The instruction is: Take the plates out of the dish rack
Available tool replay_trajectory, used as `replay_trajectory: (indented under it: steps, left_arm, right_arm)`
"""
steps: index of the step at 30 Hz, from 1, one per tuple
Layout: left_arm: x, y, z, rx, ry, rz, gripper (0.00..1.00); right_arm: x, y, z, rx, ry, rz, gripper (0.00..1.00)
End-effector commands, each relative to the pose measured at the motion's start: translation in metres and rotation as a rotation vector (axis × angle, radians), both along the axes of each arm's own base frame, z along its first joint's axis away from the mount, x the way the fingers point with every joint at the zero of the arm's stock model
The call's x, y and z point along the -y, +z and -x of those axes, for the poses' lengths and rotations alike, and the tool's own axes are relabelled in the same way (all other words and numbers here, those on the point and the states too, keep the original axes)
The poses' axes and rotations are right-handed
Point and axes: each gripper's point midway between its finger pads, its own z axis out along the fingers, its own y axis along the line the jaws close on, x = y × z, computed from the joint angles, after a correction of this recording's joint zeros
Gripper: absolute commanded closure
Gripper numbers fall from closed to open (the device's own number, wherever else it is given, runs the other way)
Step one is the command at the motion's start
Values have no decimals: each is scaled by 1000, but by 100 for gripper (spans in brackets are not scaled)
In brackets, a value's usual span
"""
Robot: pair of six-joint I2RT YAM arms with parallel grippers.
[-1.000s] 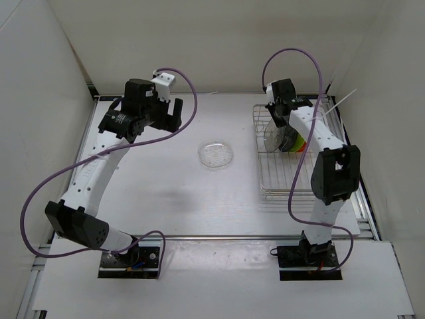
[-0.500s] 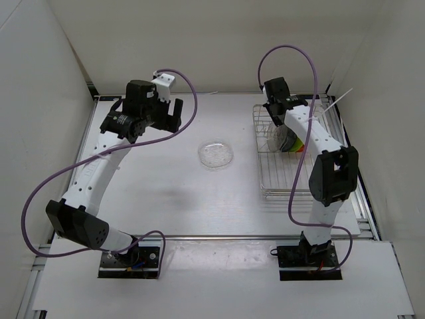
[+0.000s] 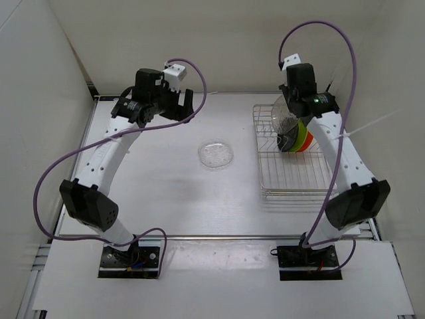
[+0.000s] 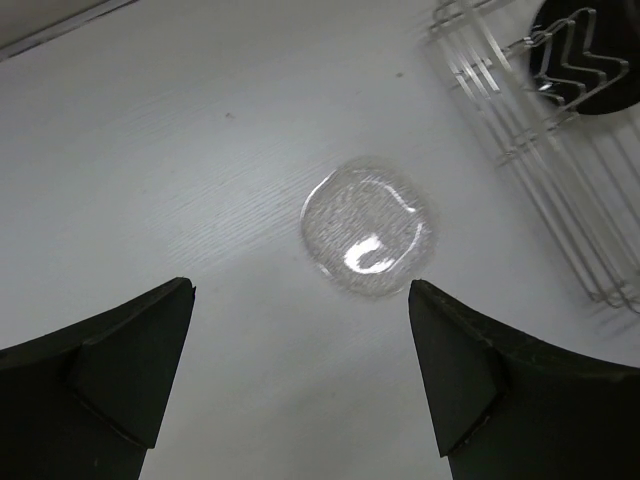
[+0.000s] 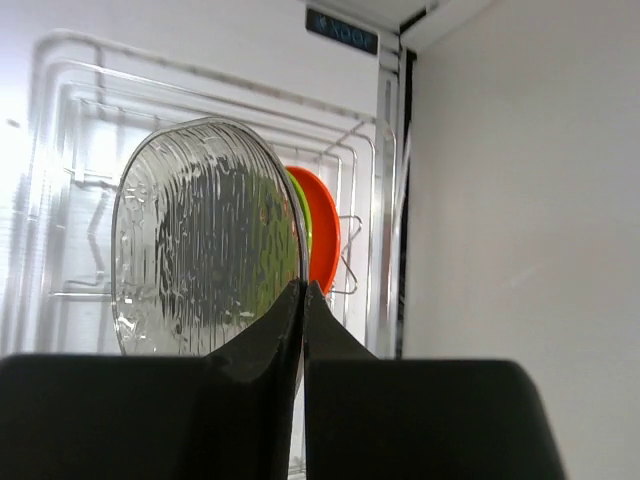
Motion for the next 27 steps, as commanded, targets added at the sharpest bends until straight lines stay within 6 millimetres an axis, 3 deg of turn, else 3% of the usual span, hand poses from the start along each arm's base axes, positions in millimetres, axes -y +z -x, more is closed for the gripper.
replay_trajectory:
  steps: [1,6,8,10,15,22,27]
  left_arm:
    - [45,27,8,-17,-190,172,0]
    - [100,30,33,-73,-475,327,0]
    - [116,33,42,-83,-538,354,0]
    - [132,38,44,-120,-589,401,0]
    - [163,43,53,-160,-666,434,0]
    - [185,24,57,-207,-703,419,5]
    - [186,15,57,-212,-688,399,13]
  right_arm:
    - [-17,46,19,99,70,-149,100]
    - [-52,38,46,19,291,-324,100]
    - [-70,29,58,-27,386,-384,100]
    - [-76,26,64,-47,428,-418,100]
    - [-96,31,76,-79,509,-512,100]
    - [-115,43,83,-92,594,-591,100]
    - [-117,46,86,-95,598,-604,100]
